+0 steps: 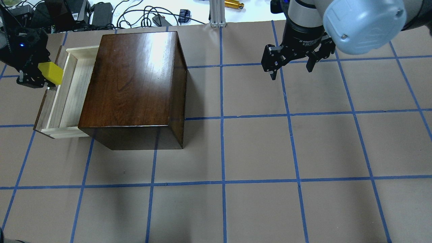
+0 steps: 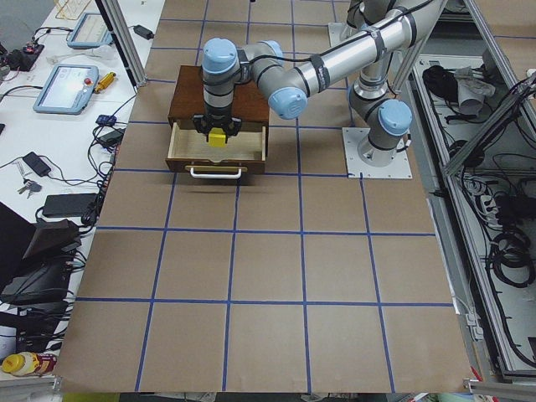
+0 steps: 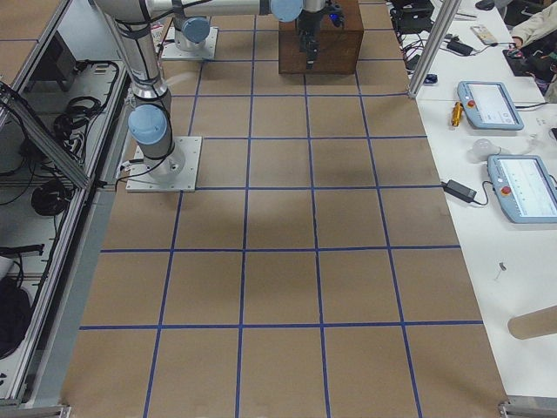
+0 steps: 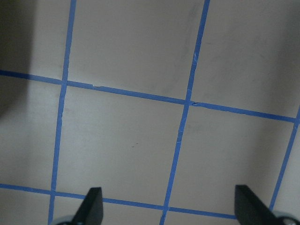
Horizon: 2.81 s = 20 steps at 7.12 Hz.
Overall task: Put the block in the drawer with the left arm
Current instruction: 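Carry the yellow cube over the open drawer and lower it inside, then open the left gripper to release the cube and lift away, then push the drawer closed toward the cabinet with the left gripper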
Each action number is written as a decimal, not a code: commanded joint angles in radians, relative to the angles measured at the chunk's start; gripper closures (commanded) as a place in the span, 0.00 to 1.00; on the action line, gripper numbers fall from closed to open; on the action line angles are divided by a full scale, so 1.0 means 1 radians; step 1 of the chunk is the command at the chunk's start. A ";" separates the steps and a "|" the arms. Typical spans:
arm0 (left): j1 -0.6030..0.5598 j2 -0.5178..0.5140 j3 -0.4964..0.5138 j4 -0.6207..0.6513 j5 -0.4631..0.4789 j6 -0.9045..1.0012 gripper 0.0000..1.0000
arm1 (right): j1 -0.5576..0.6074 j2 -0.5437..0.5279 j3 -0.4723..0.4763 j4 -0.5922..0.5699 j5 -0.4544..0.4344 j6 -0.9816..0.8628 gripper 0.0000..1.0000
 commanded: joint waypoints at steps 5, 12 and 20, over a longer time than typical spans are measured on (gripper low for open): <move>-0.074 -0.074 -0.071 0.023 0.039 -0.049 0.63 | 0.000 0.000 0.000 0.000 0.000 0.001 0.00; -0.078 0.185 -0.033 -0.171 0.040 -0.323 0.00 | 0.000 0.000 0.000 0.000 0.000 0.001 0.00; -0.365 0.290 -0.023 -0.198 0.008 -1.832 0.00 | 0.000 0.000 0.000 0.000 0.000 -0.001 0.00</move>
